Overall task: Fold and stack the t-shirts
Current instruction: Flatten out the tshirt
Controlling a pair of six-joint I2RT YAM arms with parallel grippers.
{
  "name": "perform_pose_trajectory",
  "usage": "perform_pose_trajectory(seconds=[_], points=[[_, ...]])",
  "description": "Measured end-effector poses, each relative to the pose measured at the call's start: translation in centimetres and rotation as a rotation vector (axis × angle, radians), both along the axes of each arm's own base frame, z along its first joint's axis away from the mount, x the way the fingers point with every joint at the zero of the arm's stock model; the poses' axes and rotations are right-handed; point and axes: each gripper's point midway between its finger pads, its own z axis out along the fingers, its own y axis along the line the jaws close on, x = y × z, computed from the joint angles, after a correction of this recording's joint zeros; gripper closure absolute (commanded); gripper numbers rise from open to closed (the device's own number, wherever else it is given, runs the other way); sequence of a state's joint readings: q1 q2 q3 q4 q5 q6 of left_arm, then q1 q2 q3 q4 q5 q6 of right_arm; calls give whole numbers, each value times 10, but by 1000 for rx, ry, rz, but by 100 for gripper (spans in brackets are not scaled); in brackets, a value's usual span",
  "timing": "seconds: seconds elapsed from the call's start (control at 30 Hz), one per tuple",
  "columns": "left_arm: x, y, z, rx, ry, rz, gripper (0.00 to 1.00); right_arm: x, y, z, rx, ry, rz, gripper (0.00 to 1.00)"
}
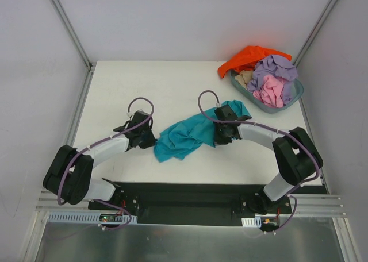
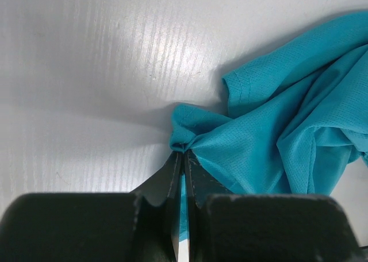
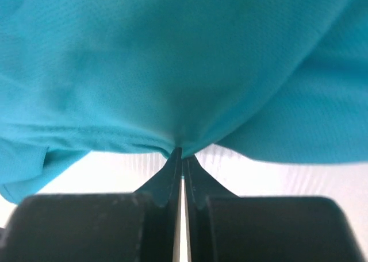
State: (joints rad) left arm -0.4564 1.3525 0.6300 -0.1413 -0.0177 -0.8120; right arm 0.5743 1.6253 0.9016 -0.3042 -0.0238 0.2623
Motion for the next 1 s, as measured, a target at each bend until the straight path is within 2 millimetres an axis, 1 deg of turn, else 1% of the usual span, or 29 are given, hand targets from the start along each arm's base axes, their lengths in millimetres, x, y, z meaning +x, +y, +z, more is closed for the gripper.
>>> perform_pose_trajectory(seconds=[0.07,0.13,0.2,0.3,0.37,0.4,0.5,0.57,0.63,0.7,0.73,0.8,0.83,0.9,1.0], points=[[1,3,3,13,-17,-3,100,-2,-4,6,-9,-15,-3,99],[1,5,8,22,-35,-13,100,-2,-6,18,-6,-43,-4,99],[2,8,19,32,-76,-27,100,0,-9,36,5,-94,-2,99],[8,10,50,34,-179,-55,100,7,-15,78,18,-217,-2,100],[15,10,81,25,-278,-73,100,15,-21,110,19,-315,-9,99],[18,10,95,20,-322,-79,100,20,-26,131,15,-381,-17,99],[25,12,156,3,-500,-103,100,35,-40,200,12,-588,-57,99],[28,15,199,-6,-621,-105,100,40,-52,247,9,-727,-85,99],[26,19,236,-11,-721,-107,100,40,-66,297,11,-869,-116,99],[22,24,276,-13,-828,-111,100,35,-81,343,17,-997,-149,99],[19,27,295,-14,-875,-111,100,32,-87,361,19,-1046,-161,99],[11,33,330,-13,-967,-113,100,21,-100,406,29,-1156,-180,99],[6,35,346,-16,-1009,-111,100,17,-104,421,33,-1195,-185,99],[-4,42,373,-21,-1079,-108,100,3,-115,459,46,-1284,-188,99],[-26,51,416,-39,-1195,-108,100,-19,-125,501,87,-1387,-173,99]])
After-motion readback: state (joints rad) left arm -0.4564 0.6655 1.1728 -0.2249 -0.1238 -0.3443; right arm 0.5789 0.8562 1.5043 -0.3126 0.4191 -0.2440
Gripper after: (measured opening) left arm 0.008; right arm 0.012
